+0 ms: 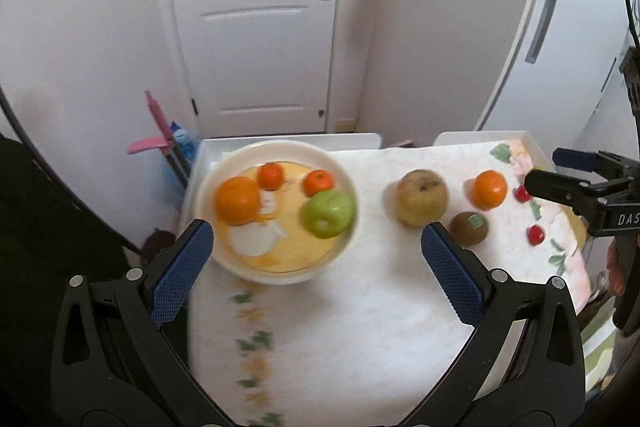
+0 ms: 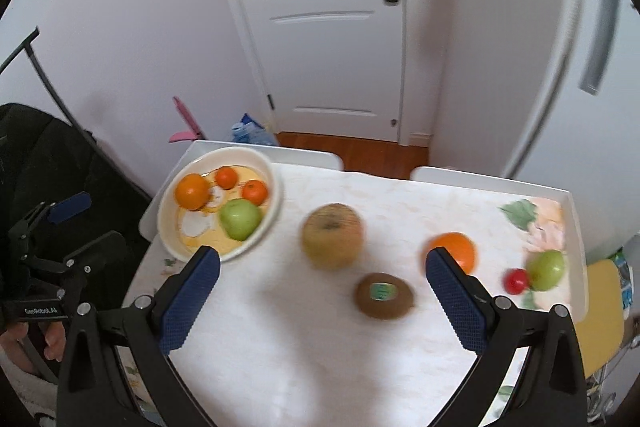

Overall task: Organize fruits
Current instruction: 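Withdraw both open tools from the plate toward the remaining fruits, then grasp the large pear with the left tool while the right tool grasps the big orange, then carry the pear into the duck plate and open the left tool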

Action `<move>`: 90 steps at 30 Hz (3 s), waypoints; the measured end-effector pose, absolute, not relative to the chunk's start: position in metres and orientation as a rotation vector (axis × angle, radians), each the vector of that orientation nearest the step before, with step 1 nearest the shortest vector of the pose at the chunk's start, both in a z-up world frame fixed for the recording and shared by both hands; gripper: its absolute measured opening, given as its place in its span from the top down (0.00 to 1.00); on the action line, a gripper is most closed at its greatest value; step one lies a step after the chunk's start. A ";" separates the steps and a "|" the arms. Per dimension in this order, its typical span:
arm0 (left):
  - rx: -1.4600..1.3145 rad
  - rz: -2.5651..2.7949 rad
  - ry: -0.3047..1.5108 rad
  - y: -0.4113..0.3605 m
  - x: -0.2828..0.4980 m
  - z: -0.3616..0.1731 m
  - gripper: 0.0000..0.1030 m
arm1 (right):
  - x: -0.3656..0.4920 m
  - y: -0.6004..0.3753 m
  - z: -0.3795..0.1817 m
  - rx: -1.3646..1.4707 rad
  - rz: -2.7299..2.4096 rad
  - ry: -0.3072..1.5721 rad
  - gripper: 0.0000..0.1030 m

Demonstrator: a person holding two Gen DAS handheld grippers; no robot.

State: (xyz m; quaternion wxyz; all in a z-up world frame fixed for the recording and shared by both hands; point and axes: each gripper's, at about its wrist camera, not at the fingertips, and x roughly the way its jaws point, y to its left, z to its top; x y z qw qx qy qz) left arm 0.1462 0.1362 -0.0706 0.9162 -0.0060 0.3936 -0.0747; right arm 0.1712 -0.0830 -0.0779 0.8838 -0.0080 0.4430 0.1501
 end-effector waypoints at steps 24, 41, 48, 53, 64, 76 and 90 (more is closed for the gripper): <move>-0.126 -0.027 0.925 0.009 0.211 -0.145 0.00 | 0.226 -0.198 -0.147 -0.223 0.473 0.986 0.00; -0.165 0.012 0.998 -0.010 0.250 -0.208 0.00 | 0.249 -0.204 -0.204 -0.298 0.586 1.063 0.03; -0.180 0.014 1.005 -0.008 0.256 -0.218 0.10 | 0.253 -0.198 -0.212 -0.323 0.617 1.065 0.07; -0.165 -0.002 1.007 -0.013 0.256 -0.220 0.23 | 0.256 -0.194 -0.216 -0.330 0.632 1.070 0.19; -0.132 0.010 1.010 -0.018 0.252 -0.222 0.24 | 0.261 -0.186 -0.219 -0.322 0.658 1.076 0.26; -0.103 0.017 1.007 -0.017 0.242 -0.218 0.24 | 0.263 -0.179 -0.221 -0.292 0.684 1.084 0.35; -0.113 0.020 0.951 -0.008 0.221 -0.187 0.24 | 0.260 -0.180 -0.211 -0.260 0.668 1.073 0.45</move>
